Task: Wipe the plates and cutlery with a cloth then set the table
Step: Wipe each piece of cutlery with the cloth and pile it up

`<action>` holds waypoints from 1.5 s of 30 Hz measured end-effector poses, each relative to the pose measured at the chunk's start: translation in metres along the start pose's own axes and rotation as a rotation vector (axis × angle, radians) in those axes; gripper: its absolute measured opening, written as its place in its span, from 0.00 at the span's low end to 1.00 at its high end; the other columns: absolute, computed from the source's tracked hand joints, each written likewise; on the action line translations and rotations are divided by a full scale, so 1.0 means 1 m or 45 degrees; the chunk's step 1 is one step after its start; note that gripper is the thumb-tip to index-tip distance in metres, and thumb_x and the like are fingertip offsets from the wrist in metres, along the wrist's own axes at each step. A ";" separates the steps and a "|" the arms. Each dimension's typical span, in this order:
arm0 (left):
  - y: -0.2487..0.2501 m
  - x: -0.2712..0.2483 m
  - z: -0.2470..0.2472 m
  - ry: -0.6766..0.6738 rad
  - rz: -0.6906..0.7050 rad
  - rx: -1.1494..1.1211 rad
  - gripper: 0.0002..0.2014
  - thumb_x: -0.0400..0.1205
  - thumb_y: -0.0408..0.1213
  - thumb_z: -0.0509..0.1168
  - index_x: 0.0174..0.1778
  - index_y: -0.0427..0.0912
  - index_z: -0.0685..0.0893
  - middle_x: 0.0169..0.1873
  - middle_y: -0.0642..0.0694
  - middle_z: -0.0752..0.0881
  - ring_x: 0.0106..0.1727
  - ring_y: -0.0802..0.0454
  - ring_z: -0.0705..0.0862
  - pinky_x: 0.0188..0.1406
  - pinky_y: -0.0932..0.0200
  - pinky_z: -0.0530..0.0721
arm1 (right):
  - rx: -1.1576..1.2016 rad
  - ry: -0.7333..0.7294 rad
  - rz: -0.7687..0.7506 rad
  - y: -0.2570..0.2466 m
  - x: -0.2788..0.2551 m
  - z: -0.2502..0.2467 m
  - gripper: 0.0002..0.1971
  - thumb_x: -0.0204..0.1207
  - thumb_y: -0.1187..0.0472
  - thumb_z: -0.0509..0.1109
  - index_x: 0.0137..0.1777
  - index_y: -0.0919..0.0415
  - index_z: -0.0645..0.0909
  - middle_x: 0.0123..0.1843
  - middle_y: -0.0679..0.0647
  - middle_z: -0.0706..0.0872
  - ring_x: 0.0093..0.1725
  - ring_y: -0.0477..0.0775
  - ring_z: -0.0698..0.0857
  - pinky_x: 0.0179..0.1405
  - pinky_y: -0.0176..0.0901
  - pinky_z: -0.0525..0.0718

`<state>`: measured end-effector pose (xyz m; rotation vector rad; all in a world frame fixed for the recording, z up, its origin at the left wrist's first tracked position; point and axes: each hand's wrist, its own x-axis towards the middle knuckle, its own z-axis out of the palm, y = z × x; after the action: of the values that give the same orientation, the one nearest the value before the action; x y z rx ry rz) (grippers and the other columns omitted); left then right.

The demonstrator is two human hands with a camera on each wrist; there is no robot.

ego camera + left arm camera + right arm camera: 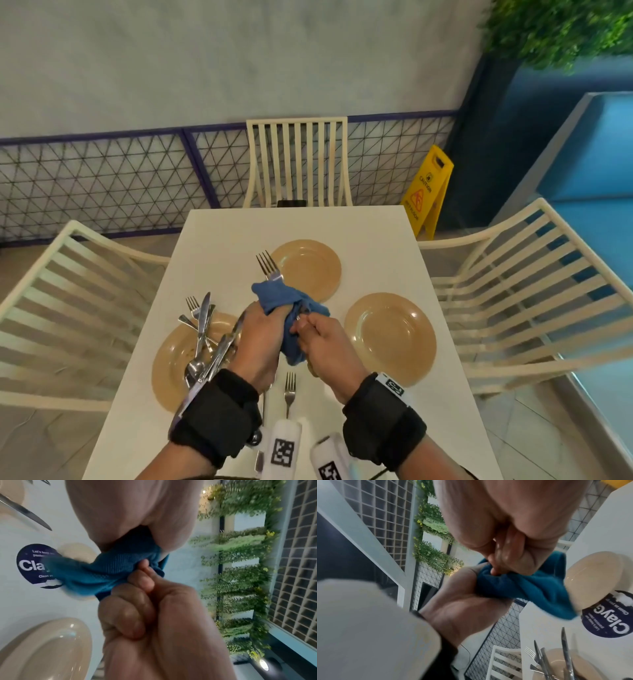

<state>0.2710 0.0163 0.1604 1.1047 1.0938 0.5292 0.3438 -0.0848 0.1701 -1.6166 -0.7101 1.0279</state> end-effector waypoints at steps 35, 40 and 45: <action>-0.007 -0.041 0.025 -0.350 0.224 0.715 0.06 0.77 0.32 0.64 0.44 0.46 0.85 0.34 0.45 0.90 0.34 0.53 0.84 0.38 0.54 0.83 | 0.330 0.199 -0.132 0.007 0.052 -0.083 0.07 0.80 0.62 0.74 0.52 0.64 0.91 0.37 0.55 0.89 0.38 0.51 0.81 0.41 0.41 0.83; -0.015 -0.048 0.005 -0.349 0.200 0.852 0.06 0.76 0.40 0.63 0.46 0.46 0.83 0.38 0.45 0.90 0.40 0.49 0.88 0.44 0.47 0.87 | 0.445 0.171 -0.056 0.017 0.054 -0.077 0.08 0.80 0.61 0.73 0.52 0.65 0.90 0.36 0.54 0.88 0.37 0.50 0.80 0.41 0.40 0.84; -0.022 -0.045 -0.013 -0.311 0.148 0.716 0.05 0.81 0.32 0.63 0.48 0.45 0.83 0.38 0.47 0.90 0.39 0.58 0.88 0.43 0.59 0.85 | 0.433 0.147 -0.004 0.028 0.058 -0.044 0.07 0.80 0.62 0.74 0.50 0.65 0.90 0.35 0.55 0.88 0.35 0.49 0.80 0.41 0.42 0.83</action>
<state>0.2368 -0.0229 0.1591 1.6829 0.9889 0.1636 0.4078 -0.0631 0.1318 -1.3657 -0.4328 0.9846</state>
